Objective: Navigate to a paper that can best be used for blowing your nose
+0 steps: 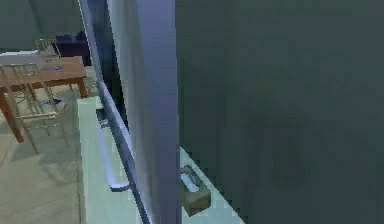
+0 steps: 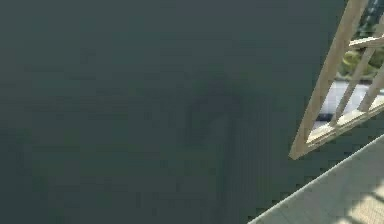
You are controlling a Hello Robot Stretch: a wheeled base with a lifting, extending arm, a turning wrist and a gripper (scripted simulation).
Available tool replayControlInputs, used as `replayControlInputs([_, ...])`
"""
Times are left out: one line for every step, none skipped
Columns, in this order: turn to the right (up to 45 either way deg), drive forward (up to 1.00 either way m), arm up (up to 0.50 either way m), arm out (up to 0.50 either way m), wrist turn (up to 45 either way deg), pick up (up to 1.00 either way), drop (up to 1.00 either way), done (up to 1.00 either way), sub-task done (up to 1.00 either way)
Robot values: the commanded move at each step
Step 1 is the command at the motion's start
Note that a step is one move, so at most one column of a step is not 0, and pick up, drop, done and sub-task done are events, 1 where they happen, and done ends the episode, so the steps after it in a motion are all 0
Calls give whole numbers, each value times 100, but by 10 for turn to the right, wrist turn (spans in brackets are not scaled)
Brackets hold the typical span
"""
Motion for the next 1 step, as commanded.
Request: replayControlInputs([0, 0, 0, 0, 0, 0, 0, 100, 0])
